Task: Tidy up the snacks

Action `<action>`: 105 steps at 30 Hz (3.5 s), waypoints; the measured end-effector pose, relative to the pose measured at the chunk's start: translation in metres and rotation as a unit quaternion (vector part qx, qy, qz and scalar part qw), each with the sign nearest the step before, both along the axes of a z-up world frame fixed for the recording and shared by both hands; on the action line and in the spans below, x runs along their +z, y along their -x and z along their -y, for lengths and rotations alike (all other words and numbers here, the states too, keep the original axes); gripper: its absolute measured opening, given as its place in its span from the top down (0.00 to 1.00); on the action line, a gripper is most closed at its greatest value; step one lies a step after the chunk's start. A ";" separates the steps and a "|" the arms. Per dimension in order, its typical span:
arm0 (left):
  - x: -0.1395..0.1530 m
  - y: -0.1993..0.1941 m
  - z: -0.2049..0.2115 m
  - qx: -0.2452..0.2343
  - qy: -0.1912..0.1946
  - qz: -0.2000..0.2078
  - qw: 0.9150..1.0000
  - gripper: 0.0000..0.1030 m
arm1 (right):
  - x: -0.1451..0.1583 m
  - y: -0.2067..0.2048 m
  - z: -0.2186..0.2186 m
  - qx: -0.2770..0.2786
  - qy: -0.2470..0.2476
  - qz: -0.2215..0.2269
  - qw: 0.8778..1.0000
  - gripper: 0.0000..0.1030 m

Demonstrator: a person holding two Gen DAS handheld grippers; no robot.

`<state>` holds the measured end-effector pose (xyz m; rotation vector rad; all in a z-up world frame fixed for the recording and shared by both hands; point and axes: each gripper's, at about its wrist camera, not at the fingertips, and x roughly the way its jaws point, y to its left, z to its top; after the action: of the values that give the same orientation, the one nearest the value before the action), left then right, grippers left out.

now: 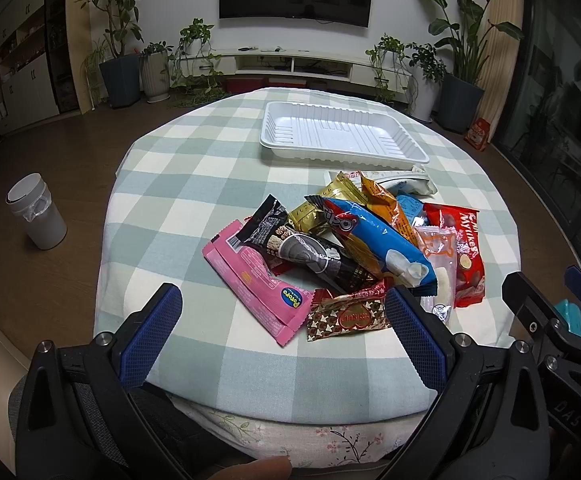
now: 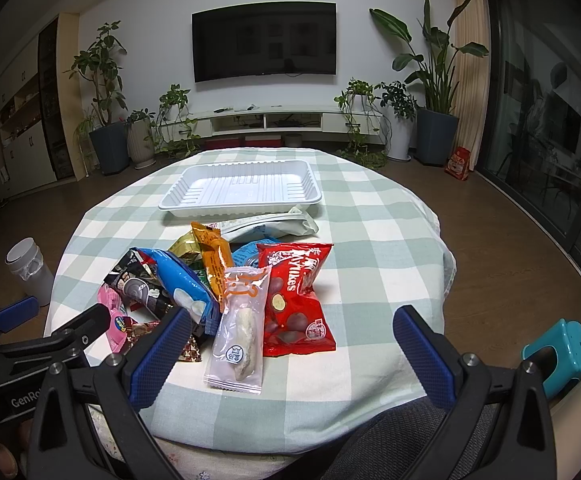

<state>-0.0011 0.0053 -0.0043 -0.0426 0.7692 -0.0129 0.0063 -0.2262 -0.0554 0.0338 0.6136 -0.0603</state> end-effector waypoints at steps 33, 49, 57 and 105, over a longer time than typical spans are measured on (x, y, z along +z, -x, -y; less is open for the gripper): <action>-0.021 -0.008 -0.014 -0.037 0.070 -0.045 0.996 0.01 | 0.007 0.000 0.013 -0.007 -0.016 -0.005 1.000 0.00; -0.018 -0.003 -0.024 -0.022 0.075 -0.035 0.996 0.01 | 0.007 -0.001 0.026 -0.020 -0.025 -0.004 0.999 0.00; -0.013 -0.009 -0.031 -0.002 0.032 -0.027 0.999 0.01 | 0.008 -0.007 0.040 -0.013 -0.046 -0.012 0.999 0.00; -0.062 -0.098 -0.087 0.025 0.051 -0.175 0.983 0.64 | -0.043 -0.074 0.059 0.058 -0.128 -0.121 0.983 0.29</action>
<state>0.0972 0.0926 -0.0664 -0.1645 1.1181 0.0023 0.0800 -0.2848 -0.0982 0.2430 0.8617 0.1296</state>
